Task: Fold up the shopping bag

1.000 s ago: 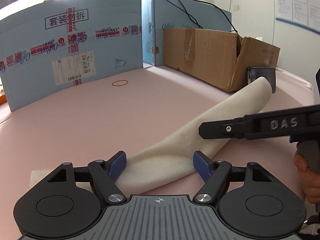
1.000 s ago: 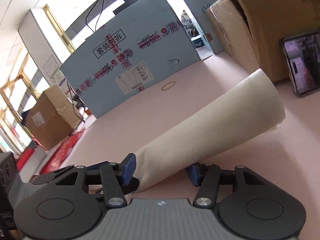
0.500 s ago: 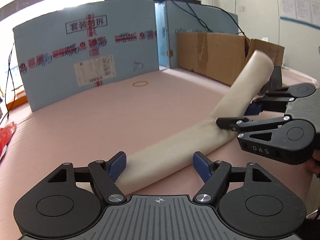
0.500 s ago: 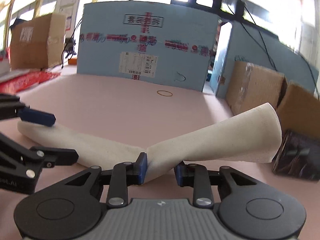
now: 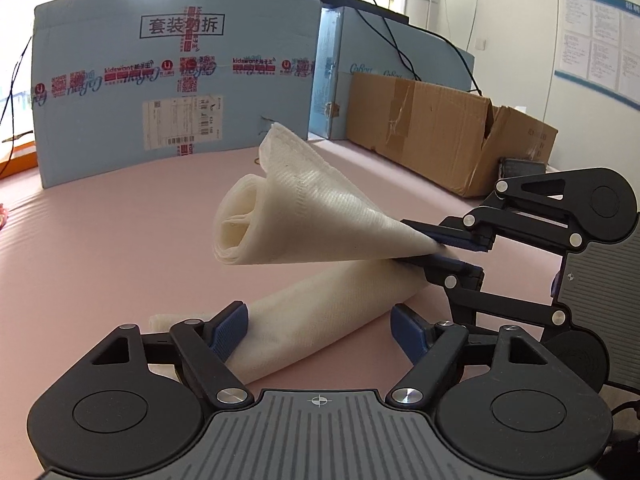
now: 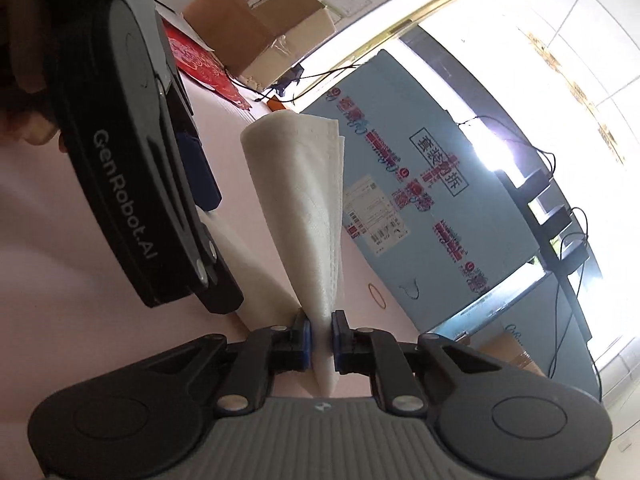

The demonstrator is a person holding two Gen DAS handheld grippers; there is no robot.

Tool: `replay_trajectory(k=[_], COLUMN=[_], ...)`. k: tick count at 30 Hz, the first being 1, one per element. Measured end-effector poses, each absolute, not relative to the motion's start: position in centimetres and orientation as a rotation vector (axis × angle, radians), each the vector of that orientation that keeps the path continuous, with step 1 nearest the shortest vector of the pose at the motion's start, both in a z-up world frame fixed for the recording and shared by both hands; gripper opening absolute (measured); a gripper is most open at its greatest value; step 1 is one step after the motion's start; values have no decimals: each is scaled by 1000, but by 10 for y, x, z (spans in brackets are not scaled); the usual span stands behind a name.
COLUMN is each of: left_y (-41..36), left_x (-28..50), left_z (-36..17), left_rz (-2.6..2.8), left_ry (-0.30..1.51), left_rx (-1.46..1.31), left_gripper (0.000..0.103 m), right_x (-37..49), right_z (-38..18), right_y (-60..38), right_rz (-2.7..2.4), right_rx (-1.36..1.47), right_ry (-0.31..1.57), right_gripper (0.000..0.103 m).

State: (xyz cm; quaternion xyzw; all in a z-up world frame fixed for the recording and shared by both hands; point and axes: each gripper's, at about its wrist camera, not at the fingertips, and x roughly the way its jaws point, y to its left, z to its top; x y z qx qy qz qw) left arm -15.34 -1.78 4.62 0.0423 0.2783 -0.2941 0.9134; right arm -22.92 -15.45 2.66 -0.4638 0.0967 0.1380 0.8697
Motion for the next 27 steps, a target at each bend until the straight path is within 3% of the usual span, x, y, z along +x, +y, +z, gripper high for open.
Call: replay_trajectory(k=[9, 13, 17, 19, 23, 27], left_y=[9, 0, -32, -33, -30, -25], left_x=[-161, -176, -163, -158, -155, -154], left_z=[54, 74, 62, 58, 56, 55], left_rz=[-523, -346, -309, -312, -312, -316], left_ry=[496, 351, 446, 488, 507, 518], left_rx=[-111, -1, 271, 289, 291, 266], left_gripper=[84, 84, 84, 84, 87, 88], right_x=[-234, -234, -232, -233, -228, -210], right_z=[14, 16, 21, 30, 51, 79], right_y=[-151, -150, -154, -163, -198, -253], right_rz=[396, 419, 440, 480, 544, 627], right_rx=[-1095, -1100, -1066, -988, -710, -207], right_ry=[163, 149, 165, 202, 307, 404], right_gripper=[11, 11, 15, 22, 55, 55])
